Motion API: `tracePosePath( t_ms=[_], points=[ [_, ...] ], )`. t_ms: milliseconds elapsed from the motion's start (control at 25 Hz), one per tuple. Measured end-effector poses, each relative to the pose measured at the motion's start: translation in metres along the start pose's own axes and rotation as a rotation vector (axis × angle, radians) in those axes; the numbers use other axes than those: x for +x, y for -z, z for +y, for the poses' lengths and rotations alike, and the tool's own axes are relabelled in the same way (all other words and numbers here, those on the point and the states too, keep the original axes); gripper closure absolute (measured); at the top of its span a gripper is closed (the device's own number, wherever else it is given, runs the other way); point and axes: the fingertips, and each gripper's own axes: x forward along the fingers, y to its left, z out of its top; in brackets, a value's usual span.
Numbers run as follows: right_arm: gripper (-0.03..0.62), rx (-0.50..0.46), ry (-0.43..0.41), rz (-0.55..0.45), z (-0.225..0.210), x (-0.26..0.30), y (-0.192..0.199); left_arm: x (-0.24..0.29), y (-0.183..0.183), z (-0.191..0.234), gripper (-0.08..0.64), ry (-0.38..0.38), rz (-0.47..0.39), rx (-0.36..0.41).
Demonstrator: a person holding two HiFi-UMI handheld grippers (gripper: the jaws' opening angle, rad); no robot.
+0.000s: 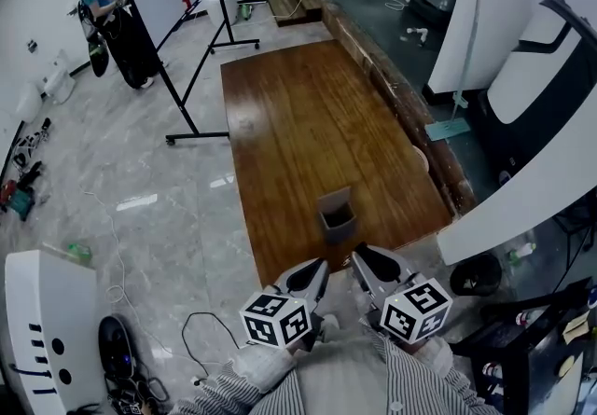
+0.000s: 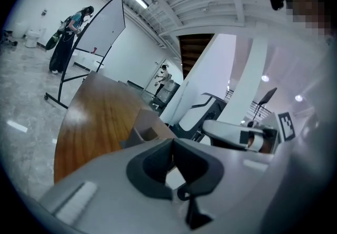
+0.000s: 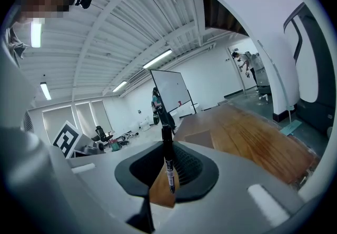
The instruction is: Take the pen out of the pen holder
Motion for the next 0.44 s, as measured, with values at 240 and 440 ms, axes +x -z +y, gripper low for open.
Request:
tracePosePath(
  t_ms=[240,440],
  points=[
    [0.543,-0.004,-0.016,0.013,0.006,0.0003,0.0016,-0.0023,0.0037,-0.0023,0.552,0.004,0.008,-0.007],
    [0.544,-0.002,-0.022,0.027,0.0068,0.0,0.0055,-0.0019,0.0086,-0.0026,0.552,0.002,0.023,-0.012]
  ],
)
